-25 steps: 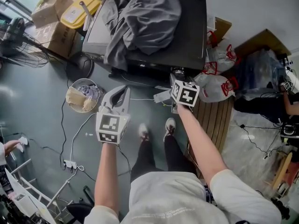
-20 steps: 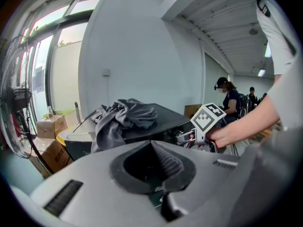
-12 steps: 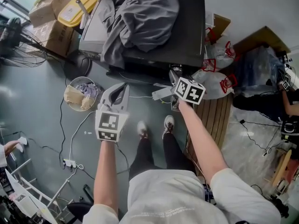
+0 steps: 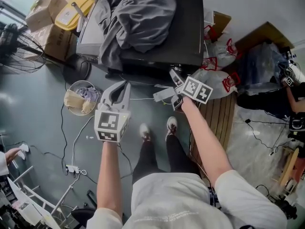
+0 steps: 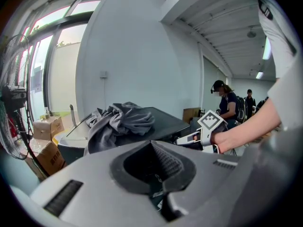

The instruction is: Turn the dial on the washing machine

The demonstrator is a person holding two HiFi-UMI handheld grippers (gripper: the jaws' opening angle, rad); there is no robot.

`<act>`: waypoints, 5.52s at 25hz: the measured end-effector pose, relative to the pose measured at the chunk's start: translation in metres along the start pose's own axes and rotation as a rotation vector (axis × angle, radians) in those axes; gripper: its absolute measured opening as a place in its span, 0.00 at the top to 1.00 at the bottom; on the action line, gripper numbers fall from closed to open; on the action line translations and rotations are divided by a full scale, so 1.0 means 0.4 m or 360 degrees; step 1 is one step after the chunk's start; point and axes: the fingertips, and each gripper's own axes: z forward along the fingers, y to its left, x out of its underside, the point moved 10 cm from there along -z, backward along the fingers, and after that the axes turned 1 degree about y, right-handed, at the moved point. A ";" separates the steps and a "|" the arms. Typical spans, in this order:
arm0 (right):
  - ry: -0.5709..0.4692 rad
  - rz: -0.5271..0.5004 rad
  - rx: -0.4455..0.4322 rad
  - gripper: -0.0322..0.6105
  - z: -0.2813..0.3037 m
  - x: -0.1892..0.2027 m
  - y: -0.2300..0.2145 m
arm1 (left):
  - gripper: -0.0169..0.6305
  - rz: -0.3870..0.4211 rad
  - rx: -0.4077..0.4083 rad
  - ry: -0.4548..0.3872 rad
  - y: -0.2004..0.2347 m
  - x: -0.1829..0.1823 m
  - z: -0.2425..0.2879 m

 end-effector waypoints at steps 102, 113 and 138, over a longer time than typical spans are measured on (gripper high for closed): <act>0.0122 -0.0017 -0.0076 0.53 -0.042 -0.007 -0.003 | 0.95 -0.0109 -0.0043 -0.0011 -0.003 0.011 0.001; -0.0213 -0.0775 -0.0076 0.74 -0.300 -0.206 0.168 | 0.95 0.0013 -0.0108 -0.0176 0.040 -0.132 -0.090; -0.0738 -0.1848 -0.0374 0.93 -0.685 -0.447 0.648 | 0.95 0.0458 -0.0236 -0.0648 0.024 -0.551 -0.324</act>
